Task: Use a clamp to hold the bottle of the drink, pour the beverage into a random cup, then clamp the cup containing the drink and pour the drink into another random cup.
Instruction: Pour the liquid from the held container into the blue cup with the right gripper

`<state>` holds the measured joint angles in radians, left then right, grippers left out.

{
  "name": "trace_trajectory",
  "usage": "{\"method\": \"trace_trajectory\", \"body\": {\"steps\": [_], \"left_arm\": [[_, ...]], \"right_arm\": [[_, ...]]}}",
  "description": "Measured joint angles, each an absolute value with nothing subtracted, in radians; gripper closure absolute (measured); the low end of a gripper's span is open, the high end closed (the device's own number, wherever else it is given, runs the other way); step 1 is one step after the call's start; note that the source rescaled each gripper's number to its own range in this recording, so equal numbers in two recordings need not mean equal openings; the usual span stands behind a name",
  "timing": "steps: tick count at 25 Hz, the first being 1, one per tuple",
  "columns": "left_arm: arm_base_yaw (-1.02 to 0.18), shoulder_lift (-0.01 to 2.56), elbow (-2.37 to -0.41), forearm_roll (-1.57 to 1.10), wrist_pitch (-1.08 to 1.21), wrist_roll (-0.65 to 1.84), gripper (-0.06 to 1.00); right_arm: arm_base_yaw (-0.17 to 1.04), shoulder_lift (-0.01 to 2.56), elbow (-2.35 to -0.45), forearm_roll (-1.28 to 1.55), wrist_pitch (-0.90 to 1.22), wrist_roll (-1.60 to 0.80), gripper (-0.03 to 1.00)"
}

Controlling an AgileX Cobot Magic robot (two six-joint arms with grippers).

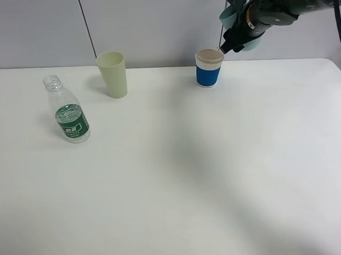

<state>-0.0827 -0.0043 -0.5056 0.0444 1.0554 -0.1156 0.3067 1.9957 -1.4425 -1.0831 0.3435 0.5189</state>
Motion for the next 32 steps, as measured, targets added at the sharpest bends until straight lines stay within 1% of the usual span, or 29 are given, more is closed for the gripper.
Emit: {"method": "trace_trajectory", "body": {"steps": [10,19,32], "left_arm": [[-0.083,-0.004,-0.506,0.044,1.055,-0.116,-0.05],[-0.083,-0.004,-0.506,0.044,1.055,-0.116,-0.05],[-0.083,-0.004,-0.506,0.044,1.055,-0.116,-0.05]], "right_arm": [[0.323,2.022,-1.493,-1.085,0.364,0.517,0.97],[0.333,2.040,-1.500,-1.094,0.360,0.406,0.97],[0.334,2.040,-1.501,-1.140,0.391,0.360,0.97]]}}
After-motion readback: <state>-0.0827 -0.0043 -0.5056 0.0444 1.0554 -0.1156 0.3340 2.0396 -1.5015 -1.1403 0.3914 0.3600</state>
